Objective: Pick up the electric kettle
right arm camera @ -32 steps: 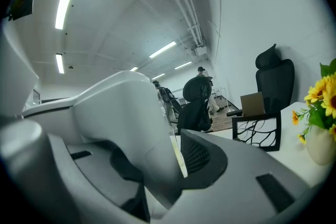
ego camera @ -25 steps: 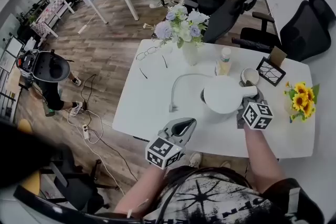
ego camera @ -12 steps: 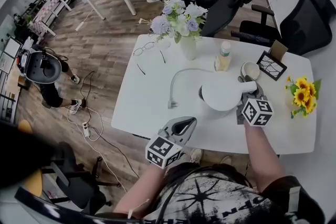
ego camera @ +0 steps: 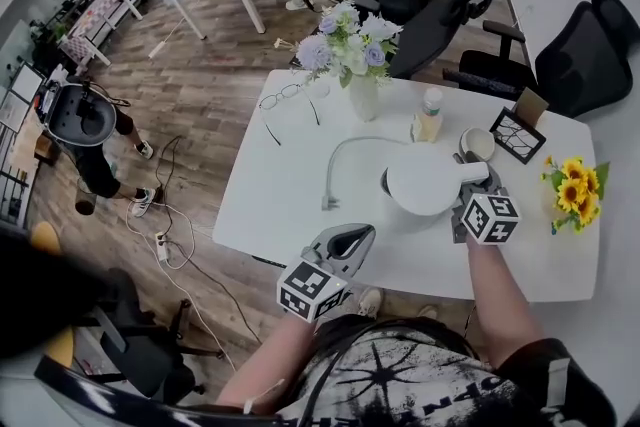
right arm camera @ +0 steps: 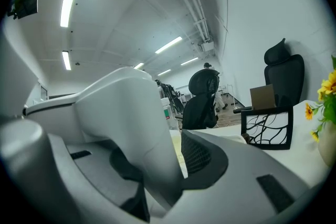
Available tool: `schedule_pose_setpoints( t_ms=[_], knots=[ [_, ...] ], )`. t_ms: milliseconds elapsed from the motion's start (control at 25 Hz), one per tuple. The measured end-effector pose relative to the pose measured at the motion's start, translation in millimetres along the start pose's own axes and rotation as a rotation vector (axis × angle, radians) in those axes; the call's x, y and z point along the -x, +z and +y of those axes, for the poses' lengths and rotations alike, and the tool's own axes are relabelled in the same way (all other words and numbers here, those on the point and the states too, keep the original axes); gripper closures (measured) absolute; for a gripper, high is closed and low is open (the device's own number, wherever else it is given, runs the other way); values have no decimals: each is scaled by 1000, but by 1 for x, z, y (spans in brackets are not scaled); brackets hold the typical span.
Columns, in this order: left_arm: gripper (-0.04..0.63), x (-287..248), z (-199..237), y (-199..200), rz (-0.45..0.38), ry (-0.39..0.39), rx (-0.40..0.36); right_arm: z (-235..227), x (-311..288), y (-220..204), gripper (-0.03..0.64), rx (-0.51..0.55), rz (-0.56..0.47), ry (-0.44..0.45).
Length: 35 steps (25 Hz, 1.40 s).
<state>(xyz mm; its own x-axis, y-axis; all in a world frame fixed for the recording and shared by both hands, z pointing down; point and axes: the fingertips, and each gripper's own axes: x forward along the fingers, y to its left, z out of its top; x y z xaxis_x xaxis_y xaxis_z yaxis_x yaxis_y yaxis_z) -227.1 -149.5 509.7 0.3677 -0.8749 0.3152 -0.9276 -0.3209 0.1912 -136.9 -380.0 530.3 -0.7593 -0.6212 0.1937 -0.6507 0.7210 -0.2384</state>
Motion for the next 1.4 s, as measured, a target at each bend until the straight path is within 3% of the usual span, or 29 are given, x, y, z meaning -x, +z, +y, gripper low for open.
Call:
schedule_pose_setpoints(
  t_ms=[520, 800, 1120, 1280, 1400],
  knots=[
    [586, -4, -10, 15, -32, 8, -29, 9, 9, 0, 443, 165, 83, 28],
    [585, -13, -23, 20, -55, -5, -29, 14, 34, -6, 443, 158, 125, 51],
    [586, -25, -36, 21, -62, -34, -37, 18, 75, -10, 445, 262, 155, 79],
    [584, -30, -39, 23, -67, -49, -42, 29, 90, -7, 521, 282, 133, 114],
    [586, -33, -42, 22, -65, -63, -43, 46, 100, -6, 569, 265, 100, 187]
  ],
)
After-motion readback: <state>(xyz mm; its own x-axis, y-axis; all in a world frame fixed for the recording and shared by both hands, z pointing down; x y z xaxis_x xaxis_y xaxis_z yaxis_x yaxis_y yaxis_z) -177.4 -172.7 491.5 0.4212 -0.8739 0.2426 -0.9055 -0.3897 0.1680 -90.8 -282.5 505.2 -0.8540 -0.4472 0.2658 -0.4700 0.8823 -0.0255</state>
